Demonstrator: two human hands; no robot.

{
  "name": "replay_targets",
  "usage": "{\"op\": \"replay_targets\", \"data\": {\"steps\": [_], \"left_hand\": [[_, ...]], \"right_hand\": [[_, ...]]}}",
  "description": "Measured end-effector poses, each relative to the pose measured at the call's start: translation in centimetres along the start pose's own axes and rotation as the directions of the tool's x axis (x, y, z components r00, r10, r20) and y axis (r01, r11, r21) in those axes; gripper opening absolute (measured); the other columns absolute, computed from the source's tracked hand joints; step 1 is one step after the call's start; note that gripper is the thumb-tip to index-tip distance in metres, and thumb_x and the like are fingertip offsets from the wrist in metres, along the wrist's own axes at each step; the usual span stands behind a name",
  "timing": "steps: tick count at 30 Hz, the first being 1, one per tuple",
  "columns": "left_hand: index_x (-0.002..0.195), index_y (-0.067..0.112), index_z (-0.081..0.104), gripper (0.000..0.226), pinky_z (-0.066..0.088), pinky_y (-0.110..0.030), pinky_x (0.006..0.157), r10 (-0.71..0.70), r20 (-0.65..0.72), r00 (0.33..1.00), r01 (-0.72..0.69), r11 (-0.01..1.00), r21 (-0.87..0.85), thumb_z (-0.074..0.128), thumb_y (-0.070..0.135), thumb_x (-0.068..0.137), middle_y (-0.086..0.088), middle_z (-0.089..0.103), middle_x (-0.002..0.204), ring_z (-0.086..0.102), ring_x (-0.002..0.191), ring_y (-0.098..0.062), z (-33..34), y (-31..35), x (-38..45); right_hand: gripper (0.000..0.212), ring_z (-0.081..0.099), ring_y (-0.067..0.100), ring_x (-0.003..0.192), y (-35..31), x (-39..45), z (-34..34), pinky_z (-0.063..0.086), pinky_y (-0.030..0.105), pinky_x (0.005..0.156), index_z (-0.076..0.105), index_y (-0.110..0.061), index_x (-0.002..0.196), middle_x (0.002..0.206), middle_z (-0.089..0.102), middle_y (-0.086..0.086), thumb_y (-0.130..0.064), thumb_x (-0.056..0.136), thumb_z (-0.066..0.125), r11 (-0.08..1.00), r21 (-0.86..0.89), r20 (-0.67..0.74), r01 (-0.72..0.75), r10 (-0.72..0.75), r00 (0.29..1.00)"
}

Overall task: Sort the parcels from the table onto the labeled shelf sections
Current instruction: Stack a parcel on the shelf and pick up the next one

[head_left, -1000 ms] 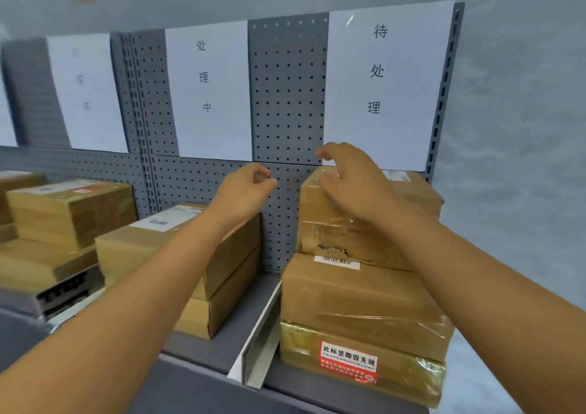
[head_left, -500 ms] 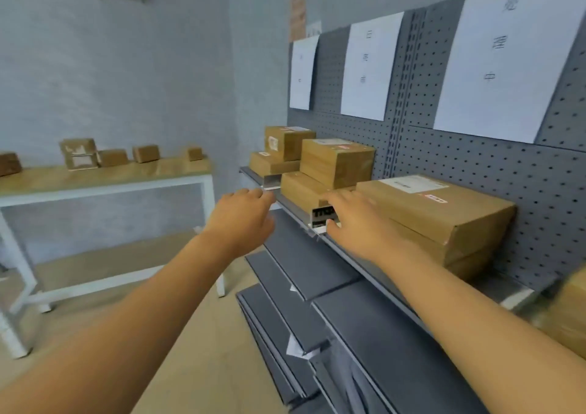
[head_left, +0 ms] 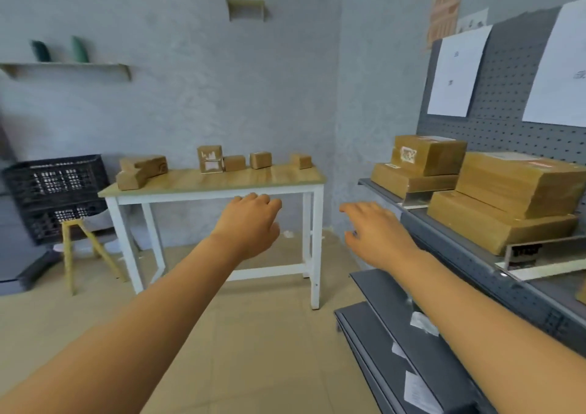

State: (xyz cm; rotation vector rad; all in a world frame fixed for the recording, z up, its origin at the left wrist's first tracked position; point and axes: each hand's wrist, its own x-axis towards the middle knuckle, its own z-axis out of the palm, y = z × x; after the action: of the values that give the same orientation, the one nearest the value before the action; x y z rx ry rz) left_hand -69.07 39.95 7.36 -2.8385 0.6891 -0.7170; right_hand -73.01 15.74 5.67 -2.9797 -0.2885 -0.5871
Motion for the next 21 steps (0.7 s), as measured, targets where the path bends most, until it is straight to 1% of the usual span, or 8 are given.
{"op": "replay_targets", "data": {"steps": [5,10,13,17,21], "left_hand": [[0.129,0.018,0.051,0.036,0.045,-0.039,0.092,-0.061,0.034,0.998,0.061,0.998,0.011,0.044,0.036,0.098,-0.004,0.060,0.121,0.055,0.111,-0.027,3.4,-7.9,2.0],[0.132,0.019,0.049,0.039,0.043,-0.038,0.094,-0.123,0.067,0.990,0.124,0.992,0.001,0.044,0.038,0.098,-0.005,0.060,0.124,0.054,0.114,-0.026,8.9,-14.2,5.3],[0.131,0.020,0.050,0.038,0.044,-0.037,0.091,-0.166,0.067,0.984,0.165,0.986,0.020,0.044,0.038,0.098,-0.004,0.060,0.123,0.054,0.112,-0.025,12.0,-18.2,8.1],[0.131,0.020,0.050,0.038,0.045,-0.037,0.091,-0.247,0.084,0.965,0.243,0.968,0.056,0.045,0.038,0.098,-0.003,0.060,0.123,0.055,0.112,-0.025,14.6,-24.4,11.3],[0.132,0.020,0.051,0.039,0.045,-0.037,0.088,-0.341,0.076,0.937,0.336,0.939,0.070,0.045,0.037,0.097,-0.003,0.061,0.122,0.055,0.111,-0.024,16.8,-31.5,12.9]], "right_hand": [[0.051,0.042,0.026,0.130,-4.1,7.8,3.9,0.033,0.040,0.108,0.036,-0.020,0.148,0.142,0.048,0.005,-0.021,0.098,0.046,0.998,0.048,0.048,0.040,-0.042,0.998],[0.051,0.041,0.027,0.131,-6.2,16.3,8.7,0.034,0.040,0.109,0.037,-0.021,0.148,0.143,0.048,0.005,-0.023,0.098,0.047,0.993,0.088,0.084,0.080,-0.087,0.993],[0.050,0.040,0.027,0.133,-6.9,22.4,11.8,0.034,0.039,0.108,0.038,-0.021,0.147,0.145,0.046,0.005,-0.024,0.098,0.049,0.988,0.108,0.081,0.113,-0.122,0.989],[0.049,0.041,0.027,0.132,-8.5,31.0,15.3,0.036,0.039,0.106,0.038,-0.021,0.146,0.145,0.046,0.005,-0.026,0.098,0.049,0.979,0.130,0.113,0.159,-0.174,0.978],[0.051,0.041,0.027,0.135,-12.7,39.6,18.4,0.036,0.039,0.108,0.040,-0.020,0.147,0.148,0.045,0.005,-0.025,0.097,0.050,0.958,0.169,0.112,0.231,-0.252,0.961]]}}
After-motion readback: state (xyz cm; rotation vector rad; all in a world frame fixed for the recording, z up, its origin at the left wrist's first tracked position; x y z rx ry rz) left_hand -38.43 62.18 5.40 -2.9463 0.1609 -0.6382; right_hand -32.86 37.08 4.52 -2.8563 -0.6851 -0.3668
